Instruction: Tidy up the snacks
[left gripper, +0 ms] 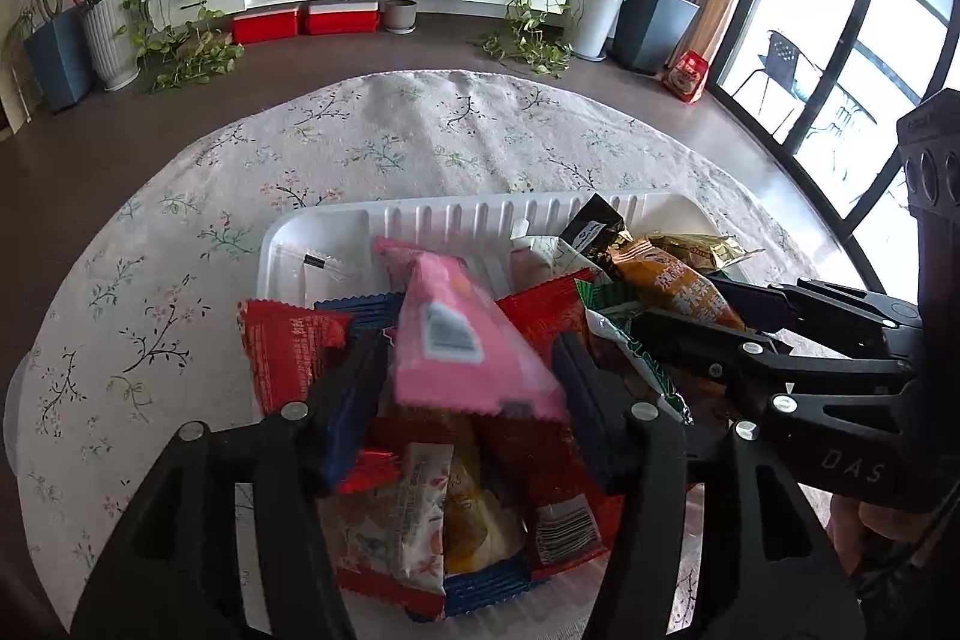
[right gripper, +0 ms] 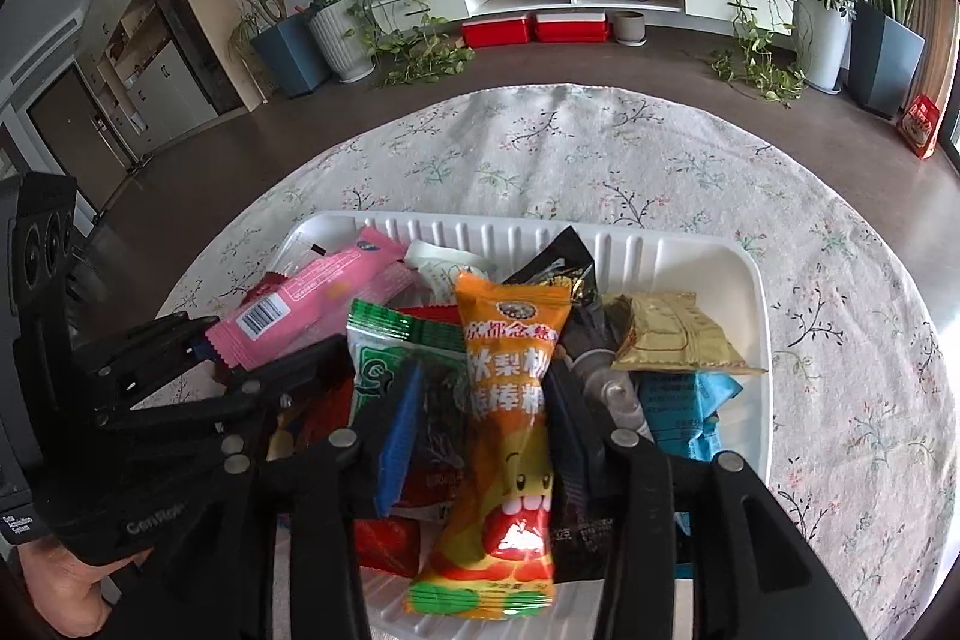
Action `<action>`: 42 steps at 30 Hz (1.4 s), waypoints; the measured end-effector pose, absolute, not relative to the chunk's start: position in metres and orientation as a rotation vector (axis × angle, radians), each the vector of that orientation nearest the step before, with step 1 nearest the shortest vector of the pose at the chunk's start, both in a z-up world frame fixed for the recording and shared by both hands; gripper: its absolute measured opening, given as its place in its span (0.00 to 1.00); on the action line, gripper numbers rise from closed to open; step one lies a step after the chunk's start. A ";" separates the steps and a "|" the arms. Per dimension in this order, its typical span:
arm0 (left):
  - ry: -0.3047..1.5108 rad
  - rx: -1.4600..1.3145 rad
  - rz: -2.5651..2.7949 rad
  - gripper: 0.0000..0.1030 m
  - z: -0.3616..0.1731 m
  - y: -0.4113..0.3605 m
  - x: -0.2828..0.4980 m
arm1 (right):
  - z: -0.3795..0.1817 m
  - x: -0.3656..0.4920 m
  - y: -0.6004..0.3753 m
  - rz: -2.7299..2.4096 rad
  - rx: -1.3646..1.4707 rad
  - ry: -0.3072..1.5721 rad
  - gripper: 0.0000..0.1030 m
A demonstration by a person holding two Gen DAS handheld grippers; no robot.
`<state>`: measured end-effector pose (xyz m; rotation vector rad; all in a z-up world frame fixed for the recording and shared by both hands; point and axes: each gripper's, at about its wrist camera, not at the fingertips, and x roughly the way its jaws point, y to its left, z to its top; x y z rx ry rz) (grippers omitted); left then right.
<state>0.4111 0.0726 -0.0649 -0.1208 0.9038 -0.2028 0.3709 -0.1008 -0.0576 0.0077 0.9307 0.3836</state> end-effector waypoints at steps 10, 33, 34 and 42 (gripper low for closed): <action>0.855 -0.122 -0.189 0.68 -0.044 0.074 0.386 | -0.035 0.359 -0.109 0.357 0.003 0.864 0.57; 0.334 -0.004 0.177 1.00 0.101 0.025 0.156 | 0.094 0.177 -0.166 0.156 -0.001 0.166 1.00; 0.327 -0.005 0.186 1.00 0.104 0.023 0.147 | 0.098 0.171 -0.166 0.135 0.001 0.170 1.00; 0.450 -0.055 0.183 1.00 0.088 0.013 0.097 | 0.103 0.114 -0.192 0.125 0.115 0.201 1.00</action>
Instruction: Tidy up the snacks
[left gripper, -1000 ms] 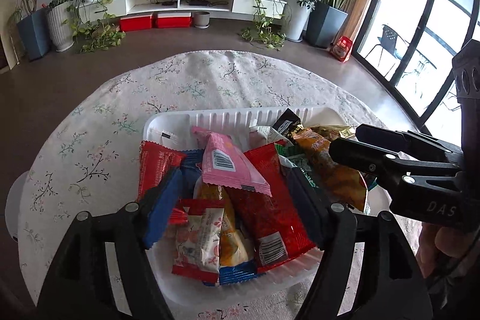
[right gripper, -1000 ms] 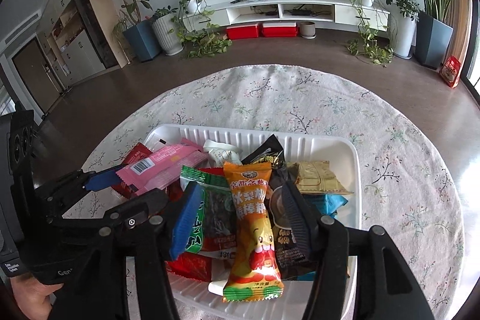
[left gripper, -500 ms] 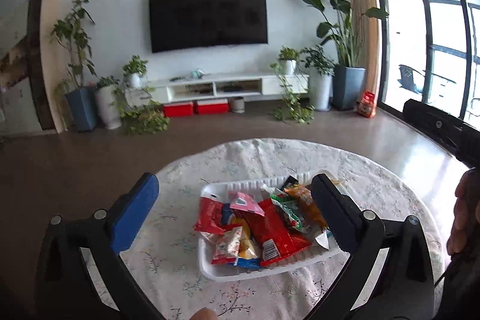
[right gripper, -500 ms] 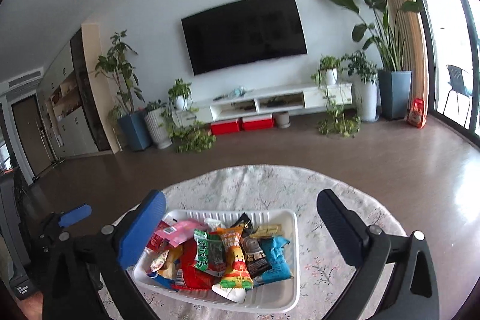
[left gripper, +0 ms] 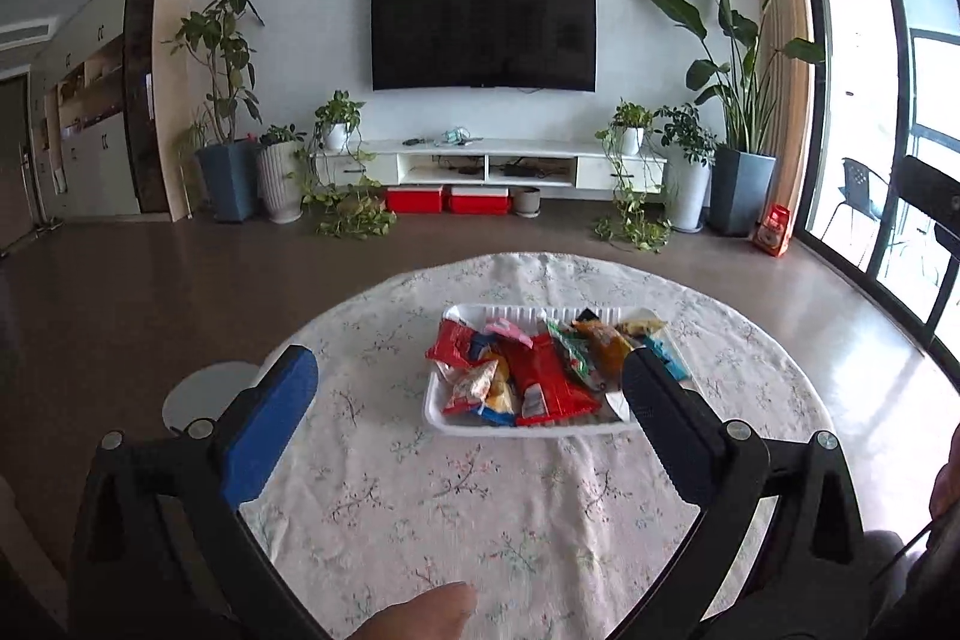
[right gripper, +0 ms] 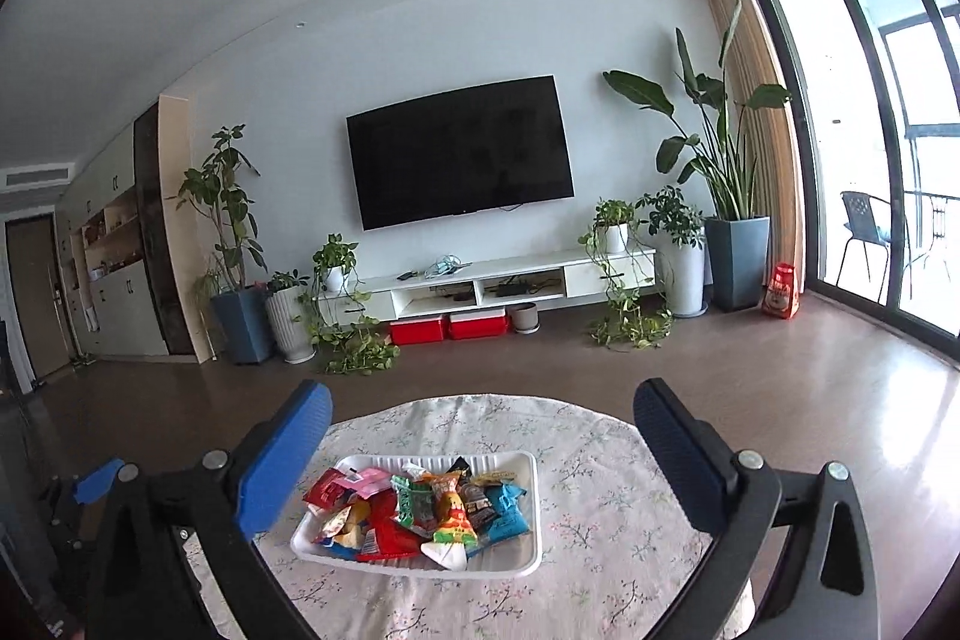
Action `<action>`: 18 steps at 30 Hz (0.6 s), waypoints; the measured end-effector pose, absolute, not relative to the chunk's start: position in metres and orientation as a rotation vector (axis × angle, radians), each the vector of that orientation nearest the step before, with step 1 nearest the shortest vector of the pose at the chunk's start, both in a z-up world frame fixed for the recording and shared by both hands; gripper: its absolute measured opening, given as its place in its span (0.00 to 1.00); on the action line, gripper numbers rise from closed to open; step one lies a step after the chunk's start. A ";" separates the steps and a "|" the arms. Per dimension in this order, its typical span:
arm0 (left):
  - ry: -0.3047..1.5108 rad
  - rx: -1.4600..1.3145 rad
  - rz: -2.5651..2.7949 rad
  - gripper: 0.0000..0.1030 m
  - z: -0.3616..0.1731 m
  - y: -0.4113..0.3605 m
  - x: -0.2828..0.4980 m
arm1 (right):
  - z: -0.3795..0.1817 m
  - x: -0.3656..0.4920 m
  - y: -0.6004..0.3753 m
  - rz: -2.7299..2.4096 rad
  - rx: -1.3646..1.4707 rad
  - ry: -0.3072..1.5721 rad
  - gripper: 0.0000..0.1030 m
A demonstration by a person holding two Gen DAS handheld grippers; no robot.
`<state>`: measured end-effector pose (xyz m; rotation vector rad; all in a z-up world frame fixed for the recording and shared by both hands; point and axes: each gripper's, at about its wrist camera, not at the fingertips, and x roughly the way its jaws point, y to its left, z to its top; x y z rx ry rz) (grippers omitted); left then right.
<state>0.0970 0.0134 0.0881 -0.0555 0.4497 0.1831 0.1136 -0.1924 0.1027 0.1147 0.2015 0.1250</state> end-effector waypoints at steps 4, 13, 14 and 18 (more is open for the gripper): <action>0.519 -0.081 0.177 1.00 0.063 0.009 0.082 | 0.083 0.095 -0.193 0.113 0.113 0.250 1.00; 0.607 -0.080 0.172 1.00 0.029 0.001 0.077 | 0.028 0.085 -0.189 0.076 0.082 0.440 1.00; 0.620 -0.079 0.172 1.00 0.025 0.001 0.080 | 0.025 0.085 -0.187 0.068 0.071 0.451 1.00; 0.651 -0.078 0.176 1.00 0.014 0.001 0.084 | 0.011 0.081 -0.183 0.051 0.038 0.496 1.00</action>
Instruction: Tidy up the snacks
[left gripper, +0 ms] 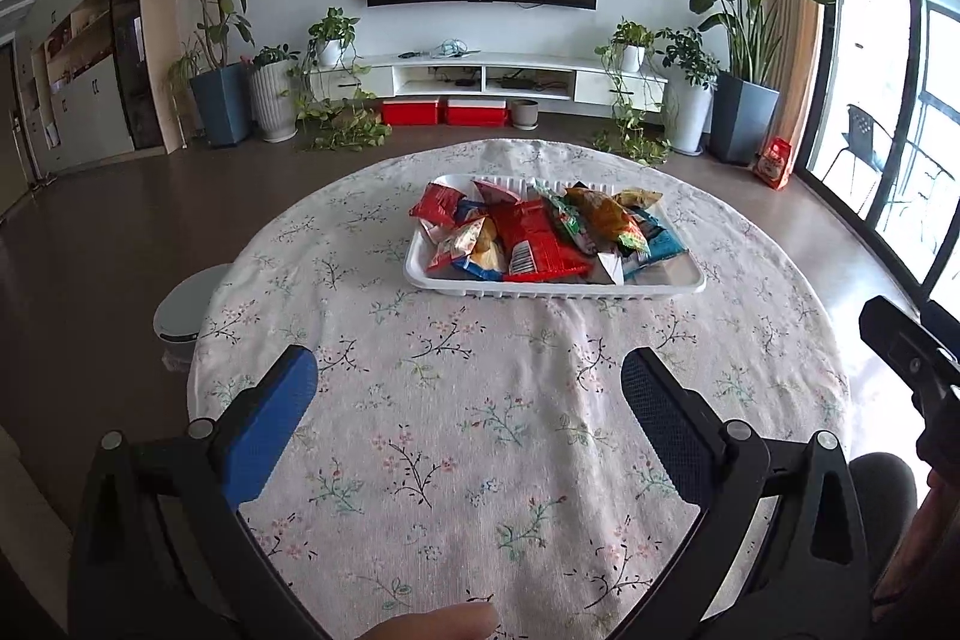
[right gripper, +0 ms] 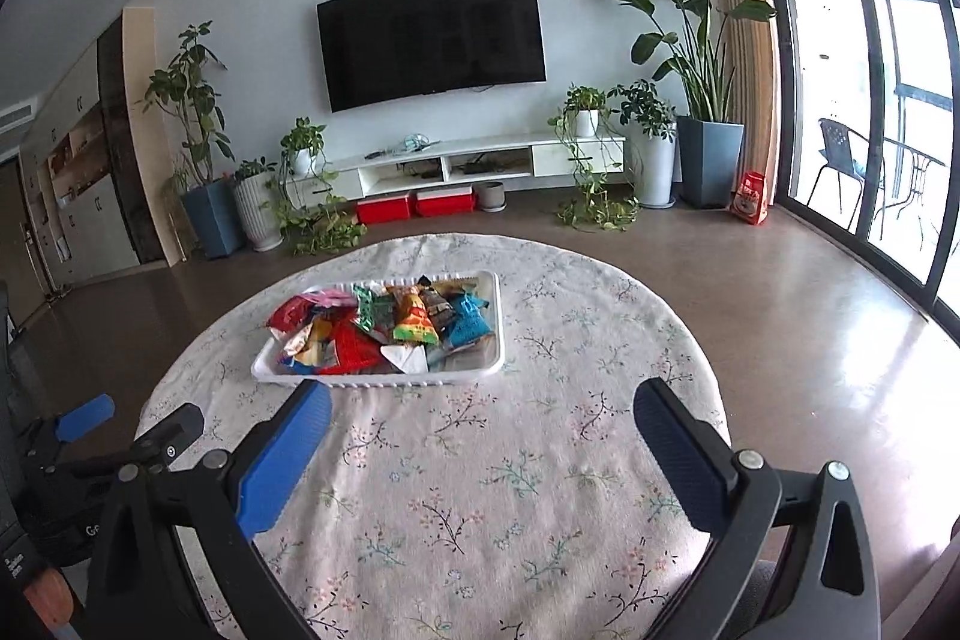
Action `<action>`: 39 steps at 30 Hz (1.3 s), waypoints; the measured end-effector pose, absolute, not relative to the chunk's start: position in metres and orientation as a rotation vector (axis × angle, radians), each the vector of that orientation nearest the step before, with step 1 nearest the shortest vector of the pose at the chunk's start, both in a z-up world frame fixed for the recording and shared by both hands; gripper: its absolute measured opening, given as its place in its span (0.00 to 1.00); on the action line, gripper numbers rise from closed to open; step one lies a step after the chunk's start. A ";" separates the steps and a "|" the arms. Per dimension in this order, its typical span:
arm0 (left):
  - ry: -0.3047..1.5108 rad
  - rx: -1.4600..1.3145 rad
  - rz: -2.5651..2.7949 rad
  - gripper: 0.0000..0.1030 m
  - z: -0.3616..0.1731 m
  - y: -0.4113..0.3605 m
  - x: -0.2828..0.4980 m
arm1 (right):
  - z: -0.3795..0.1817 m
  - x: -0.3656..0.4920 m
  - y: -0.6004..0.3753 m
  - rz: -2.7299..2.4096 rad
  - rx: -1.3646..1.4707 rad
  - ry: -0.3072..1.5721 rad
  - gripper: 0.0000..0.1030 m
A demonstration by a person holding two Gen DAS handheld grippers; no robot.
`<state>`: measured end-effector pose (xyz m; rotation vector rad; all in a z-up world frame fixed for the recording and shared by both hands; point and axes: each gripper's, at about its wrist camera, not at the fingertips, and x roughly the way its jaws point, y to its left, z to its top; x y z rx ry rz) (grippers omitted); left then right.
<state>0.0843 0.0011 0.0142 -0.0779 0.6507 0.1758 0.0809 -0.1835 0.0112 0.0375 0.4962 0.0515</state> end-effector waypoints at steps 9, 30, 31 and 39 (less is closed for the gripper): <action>0.692 -0.078 0.181 1.00 -0.001 0.004 0.091 | 0.001 0.079 -0.179 0.054 0.024 0.557 1.00; 0.718 -0.091 0.176 1.00 -0.012 0.008 0.095 | -0.006 0.082 -0.172 0.061 0.006 0.617 1.00; 0.717 -0.090 0.175 1.00 -0.011 0.008 0.094 | -0.006 0.082 -0.172 0.061 0.006 0.617 1.00; 0.718 -0.089 0.171 1.00 -0.013 0.007 0.094 | -0.010 0.082 -0.172 0.060 0.005 0.626 1.00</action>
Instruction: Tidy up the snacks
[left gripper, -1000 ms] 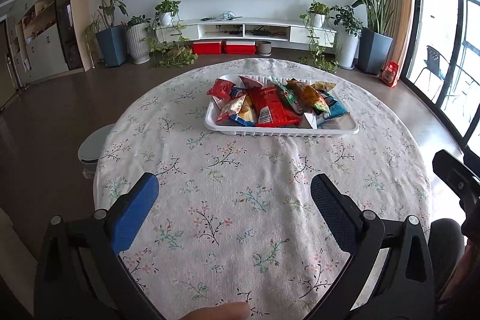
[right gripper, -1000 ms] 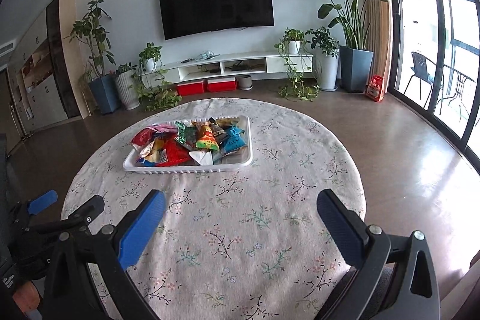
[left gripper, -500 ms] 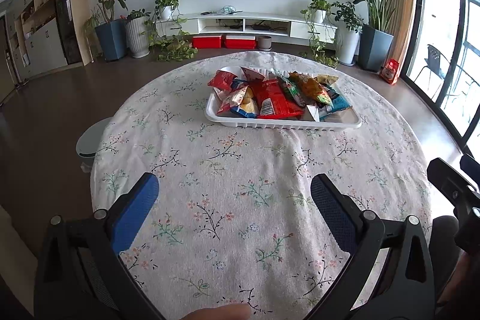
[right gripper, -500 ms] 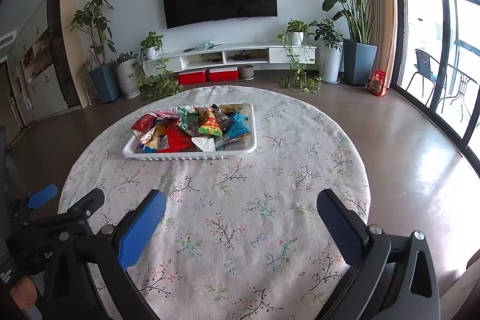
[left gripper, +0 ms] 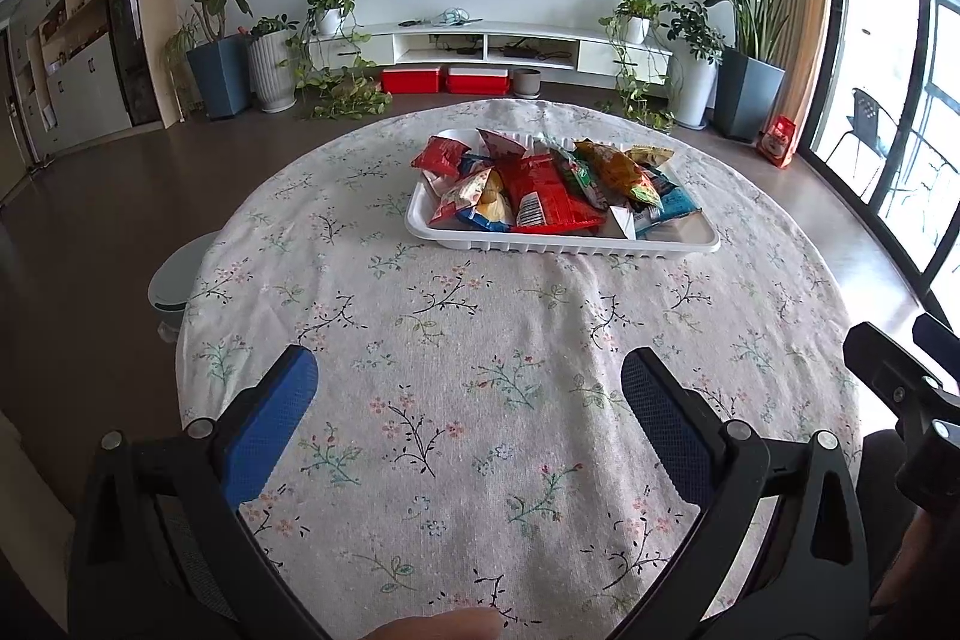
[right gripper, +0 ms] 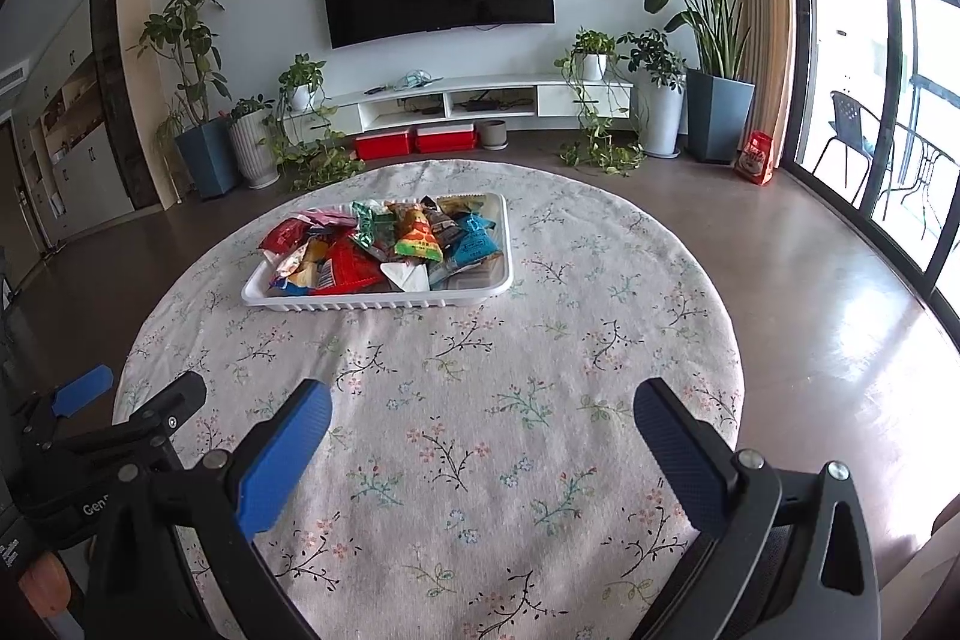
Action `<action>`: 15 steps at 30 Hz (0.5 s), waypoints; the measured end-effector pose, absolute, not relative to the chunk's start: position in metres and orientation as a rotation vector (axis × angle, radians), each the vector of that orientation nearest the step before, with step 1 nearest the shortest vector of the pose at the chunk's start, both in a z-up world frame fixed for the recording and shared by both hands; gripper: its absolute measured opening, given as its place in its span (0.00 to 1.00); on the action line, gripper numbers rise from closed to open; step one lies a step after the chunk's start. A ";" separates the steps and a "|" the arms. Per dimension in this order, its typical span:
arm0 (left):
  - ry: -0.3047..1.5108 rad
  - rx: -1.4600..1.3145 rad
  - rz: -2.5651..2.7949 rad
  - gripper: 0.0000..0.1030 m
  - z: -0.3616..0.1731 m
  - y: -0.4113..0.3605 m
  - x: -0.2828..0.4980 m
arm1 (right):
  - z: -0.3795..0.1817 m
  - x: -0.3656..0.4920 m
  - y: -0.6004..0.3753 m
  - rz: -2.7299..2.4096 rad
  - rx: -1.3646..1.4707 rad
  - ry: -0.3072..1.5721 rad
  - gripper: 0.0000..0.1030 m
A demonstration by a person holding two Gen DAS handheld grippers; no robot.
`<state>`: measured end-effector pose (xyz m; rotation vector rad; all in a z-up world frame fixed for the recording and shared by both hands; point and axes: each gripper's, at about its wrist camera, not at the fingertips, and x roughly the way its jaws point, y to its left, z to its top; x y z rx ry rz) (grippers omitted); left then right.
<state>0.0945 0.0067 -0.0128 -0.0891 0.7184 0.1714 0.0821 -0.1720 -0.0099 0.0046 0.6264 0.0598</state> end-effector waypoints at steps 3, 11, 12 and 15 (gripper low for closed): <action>0.720 -0.089 0.171 1.00 -0.014 0.006 0.095 | -0.012 0.082 -0.172 0.060 0.004 0.632 1.00; 0.721 -0.091 0.168 1.00 -0.015 0.005 0.095 | -0.012 0.082 -0.171 0.059 0.004 0.633 1.00; 0.722 -0.091 0.168 1.00 -0.016 0.004 0.095 | -0.012 0.082 -0.171 0.060 0.004 0.633 1.00; 0.722 -0.092 0.167 1.00 -0.017 0.003 0.095 | -0.011 0.082 -0.171 0.060 0.005 0.633 1.00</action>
